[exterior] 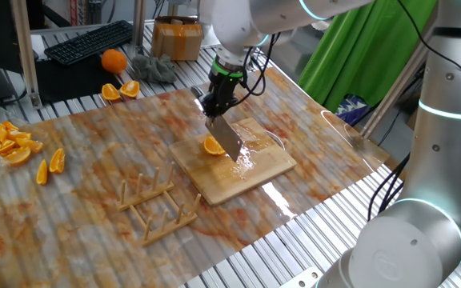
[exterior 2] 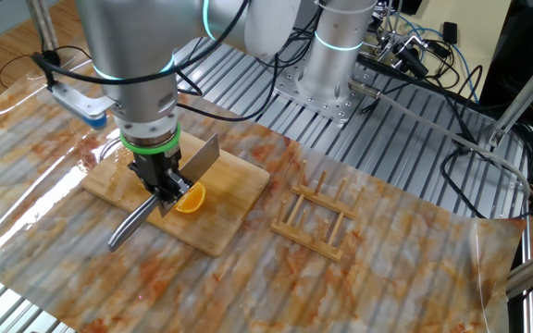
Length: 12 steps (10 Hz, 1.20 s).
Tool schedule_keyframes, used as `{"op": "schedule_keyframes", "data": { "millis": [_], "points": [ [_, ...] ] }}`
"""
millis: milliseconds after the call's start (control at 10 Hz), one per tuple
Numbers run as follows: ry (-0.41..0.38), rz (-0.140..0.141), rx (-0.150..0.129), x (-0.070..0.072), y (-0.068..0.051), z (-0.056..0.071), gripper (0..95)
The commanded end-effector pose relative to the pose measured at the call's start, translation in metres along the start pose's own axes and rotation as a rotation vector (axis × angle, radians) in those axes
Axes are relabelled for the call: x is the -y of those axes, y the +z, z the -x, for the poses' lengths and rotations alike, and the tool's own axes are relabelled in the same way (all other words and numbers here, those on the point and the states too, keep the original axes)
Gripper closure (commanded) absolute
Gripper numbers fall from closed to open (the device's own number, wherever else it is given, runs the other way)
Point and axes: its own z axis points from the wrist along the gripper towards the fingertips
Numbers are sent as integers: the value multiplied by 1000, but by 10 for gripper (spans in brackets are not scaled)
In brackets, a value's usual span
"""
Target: Chop the orange
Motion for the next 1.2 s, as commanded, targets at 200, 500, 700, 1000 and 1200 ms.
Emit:
{"op": "schedule_keyframes", "data": {
  "millis": [200,500,700,1000,1200],
  "points": [
    [3,6,2,0,3,1,950],
    [9,7,7,-1,6,-1,950],
    [13,8,12,-2,9,-4,950],
    [18,12,27,-3,14,-8,950],
    [18,14,44,-4,21,-9,950]
  ]
}}
